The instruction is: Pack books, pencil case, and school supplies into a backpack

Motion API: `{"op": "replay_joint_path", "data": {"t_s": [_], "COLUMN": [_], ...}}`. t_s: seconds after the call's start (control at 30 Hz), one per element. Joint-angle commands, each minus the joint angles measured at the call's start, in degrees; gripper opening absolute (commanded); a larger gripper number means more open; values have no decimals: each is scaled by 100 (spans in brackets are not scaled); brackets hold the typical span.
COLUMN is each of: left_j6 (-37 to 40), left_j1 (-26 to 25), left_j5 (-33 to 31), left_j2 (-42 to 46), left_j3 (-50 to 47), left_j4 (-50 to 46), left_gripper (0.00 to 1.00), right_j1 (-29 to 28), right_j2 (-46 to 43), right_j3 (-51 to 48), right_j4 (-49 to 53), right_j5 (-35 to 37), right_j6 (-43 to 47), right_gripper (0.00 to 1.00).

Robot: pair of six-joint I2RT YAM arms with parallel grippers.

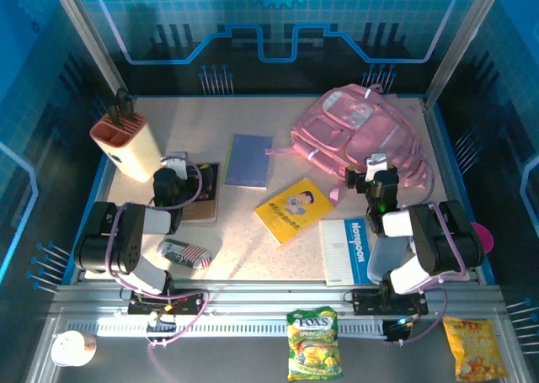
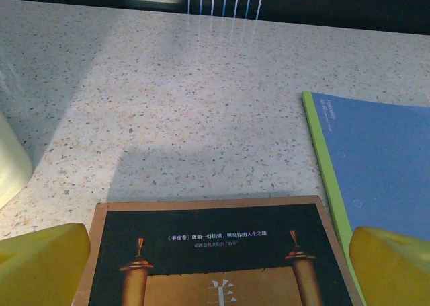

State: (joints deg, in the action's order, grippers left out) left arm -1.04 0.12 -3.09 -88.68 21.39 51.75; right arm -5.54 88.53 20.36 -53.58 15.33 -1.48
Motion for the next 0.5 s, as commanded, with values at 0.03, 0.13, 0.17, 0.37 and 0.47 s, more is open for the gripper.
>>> {"op": "replay_joint_path", "data": {"t_s": [0.03, 0.13, 0.17, 0.37, 0.47], "left_j6": [122, 113, 113, 104, 103], "left_j1": [14, 13, 14, 14, 14], "left_j5": [151, 162, 160, 96, 95], "left_j2": [-44, -44, -48, -44, -48], "left_j3": [73, 71, 76, 76, 83], "left_j4": [88, 85, 93, 87, 64], "left_gripper": [99, 99, 99, 99, 99], "right_j1": [59, 60, 55, 61, 68], "right_j2": [-11, -15, -11, -11, -14], "right_j3": [82, 82, 78, 82, 82], "right_j4": [-77, -74, -74, -79, -77], "right_j5": [-52, -53, -49, -56, -56], "right_j6": [-31, -40, -39, -48, -50], "right_gripper": [100, 100, 100, 100, 100]}}
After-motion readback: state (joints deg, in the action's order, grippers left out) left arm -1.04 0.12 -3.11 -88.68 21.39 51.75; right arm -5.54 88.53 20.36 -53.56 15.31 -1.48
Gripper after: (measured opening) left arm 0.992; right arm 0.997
